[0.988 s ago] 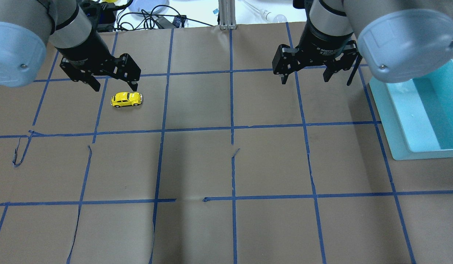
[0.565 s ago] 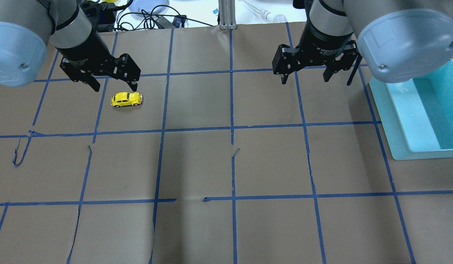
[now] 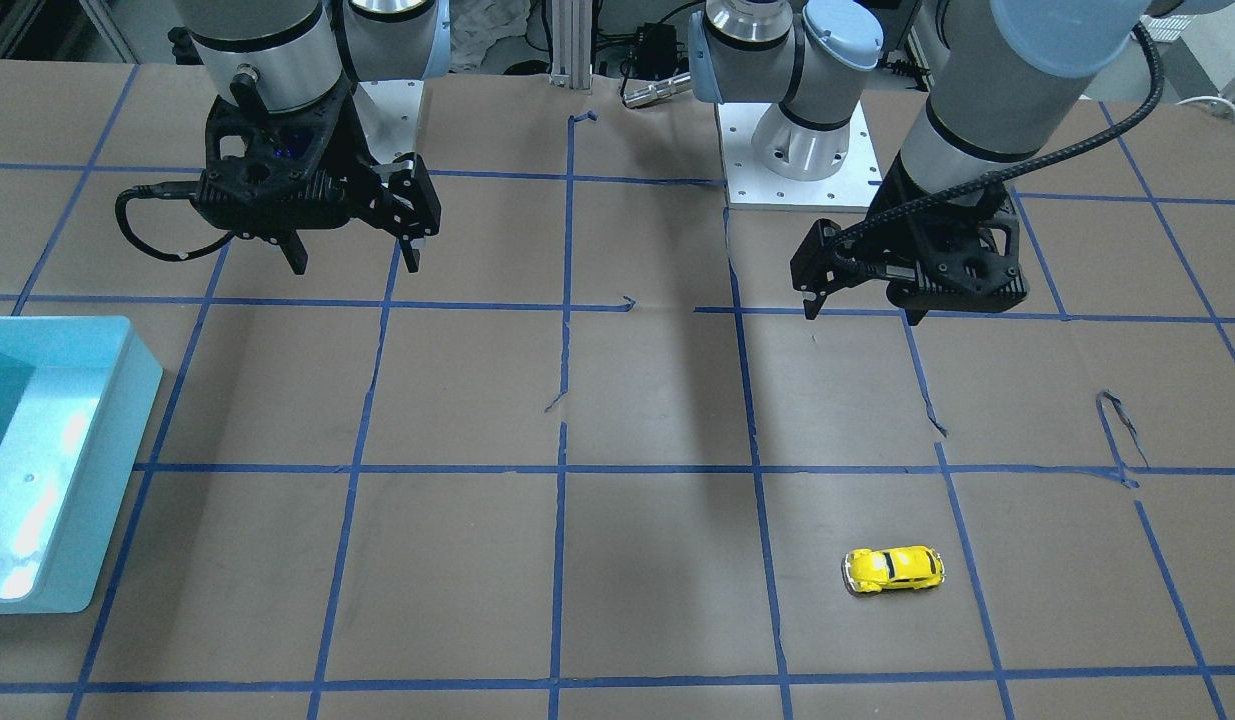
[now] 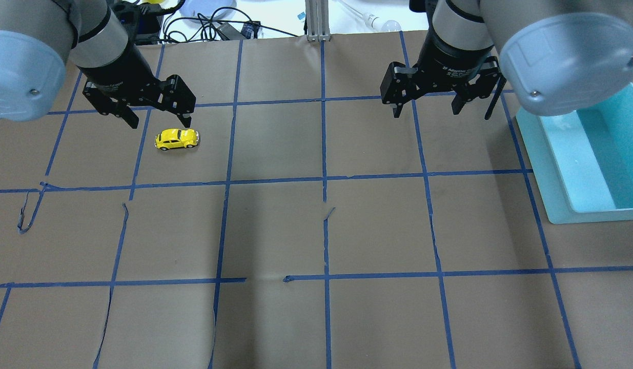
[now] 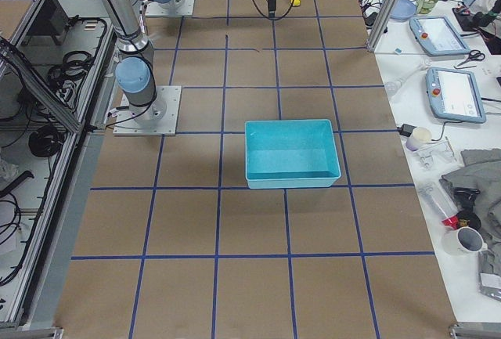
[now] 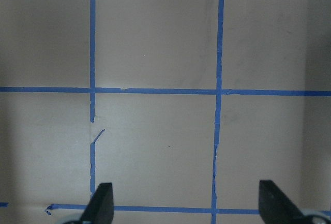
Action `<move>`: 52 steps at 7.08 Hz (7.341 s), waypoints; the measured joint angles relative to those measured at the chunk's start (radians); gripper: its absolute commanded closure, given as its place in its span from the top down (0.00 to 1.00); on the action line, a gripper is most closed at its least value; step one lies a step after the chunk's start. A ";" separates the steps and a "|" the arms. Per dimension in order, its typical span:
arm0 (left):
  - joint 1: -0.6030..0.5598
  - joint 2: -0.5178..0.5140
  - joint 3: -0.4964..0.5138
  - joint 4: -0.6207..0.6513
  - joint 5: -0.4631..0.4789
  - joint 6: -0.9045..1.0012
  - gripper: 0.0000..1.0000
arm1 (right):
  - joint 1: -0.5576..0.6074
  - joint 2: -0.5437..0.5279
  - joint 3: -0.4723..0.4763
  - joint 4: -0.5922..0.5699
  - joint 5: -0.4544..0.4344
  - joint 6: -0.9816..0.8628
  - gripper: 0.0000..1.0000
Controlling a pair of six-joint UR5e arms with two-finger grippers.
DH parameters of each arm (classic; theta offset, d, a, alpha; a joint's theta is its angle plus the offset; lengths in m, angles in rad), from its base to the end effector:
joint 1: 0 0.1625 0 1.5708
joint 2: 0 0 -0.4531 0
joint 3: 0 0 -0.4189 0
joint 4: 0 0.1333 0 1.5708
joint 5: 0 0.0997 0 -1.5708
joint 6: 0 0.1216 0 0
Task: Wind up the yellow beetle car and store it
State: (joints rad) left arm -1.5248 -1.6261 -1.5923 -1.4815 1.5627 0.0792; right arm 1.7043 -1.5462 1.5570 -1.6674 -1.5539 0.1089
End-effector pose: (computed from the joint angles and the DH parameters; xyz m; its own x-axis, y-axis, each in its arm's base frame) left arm -0.1091 -0.5495 0.4624 -0.9994 0.0333 0.0071 0.0332 0.9994 -0.0131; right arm 0.2060 -0.5170 0.4983 -0.9993 -0.0264 -0.0260 -0.0241 0.9962 -0.0834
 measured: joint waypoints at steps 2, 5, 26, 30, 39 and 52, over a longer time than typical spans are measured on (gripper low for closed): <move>0.000 -0.005 -0.001 0.005 -0.004 0.009 1.00 | 0.000 0.000 0.000 0.000 0.000 0.000 1.00; 0.000 -0.005 -0.001 0.004 -0.006 0.005 1.00 | 0.000 0.000 0.000 0.000 0.000 0.000 1.00; 0.163 -0.514 -0.003 0.501 0.022 -1.408 1.00 | -0.004 0.000 -0.001 0.004 0.006 0.000 1.00; 0.168 -0.556 0.003 0.503 0.023 -1.419 0.13 | -0.004 0.000 -0.006 0.087 0.005 0.002 1.00; 0.066 -0.542 0.024 0.508 0.005 -1.594 0.08 | -0.004 0.001 -0.051 0.028 0.000 0.002 1.00; 0.040 -0.574 0.024 0.503 0.007 -1.594 0.05 | -0.003 0.002 -0.048 0.022 -0.001 0.002 1.00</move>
State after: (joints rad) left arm -1.4852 -2.2000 -1.5680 -0.9784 1.5697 -1.5143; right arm 1.7012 -1.5447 1.5089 -1.6454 -1.5544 0.1104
